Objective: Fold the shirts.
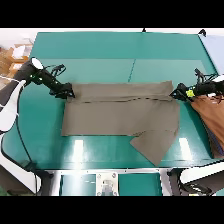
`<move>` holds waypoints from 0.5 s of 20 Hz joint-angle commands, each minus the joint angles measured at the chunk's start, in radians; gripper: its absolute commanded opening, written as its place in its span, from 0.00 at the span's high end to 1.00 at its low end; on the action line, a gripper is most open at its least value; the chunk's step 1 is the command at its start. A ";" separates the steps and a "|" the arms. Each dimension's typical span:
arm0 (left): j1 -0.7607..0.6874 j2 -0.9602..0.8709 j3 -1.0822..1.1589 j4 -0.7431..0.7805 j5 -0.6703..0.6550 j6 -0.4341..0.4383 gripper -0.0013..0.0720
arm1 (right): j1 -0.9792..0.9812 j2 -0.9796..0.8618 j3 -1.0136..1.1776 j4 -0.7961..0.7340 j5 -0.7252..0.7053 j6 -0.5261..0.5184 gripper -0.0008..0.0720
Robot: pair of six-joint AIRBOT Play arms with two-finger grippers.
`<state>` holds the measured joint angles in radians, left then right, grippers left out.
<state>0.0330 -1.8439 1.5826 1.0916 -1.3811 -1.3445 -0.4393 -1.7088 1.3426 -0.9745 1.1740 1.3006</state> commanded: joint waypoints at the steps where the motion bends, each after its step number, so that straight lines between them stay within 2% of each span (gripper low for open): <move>1: 0.022 0.010 0.021 0.009 -0.111 -0.072 0.37 | -0.024 0.026 0.046 -0.006 0.112 0.058 0.60; 3: 0.048 0.043 0.005 0.035 -0.181 -0.106 0.37 | -0.058 0.095 0.015 -0.030 0.168 0.063 0.60; 5: 0.068 0.131 -0.107 0.062 -0.181 -0.106 0.37 | -0.101 0.214 -0.105 -0.083 0.182 0.073 0.63; 8: 0.097 0.346 -0.402 0.076 -0.069 -0.095 0.37 | -0.206 0.436 -0.374 -0.120 0.181 0.115 0.63; 10: 0.107 0.513 -0.620 0.076 0.023 -0.100 0.37 | -0.303 0.595 -0.577 -0.123 0.180 0.206 0.62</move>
<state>0.1211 -1.5139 1.2018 1.1534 -1.4563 -1.4357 -0.6388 -1.3041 0.9947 -1.0710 1.3392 1.4139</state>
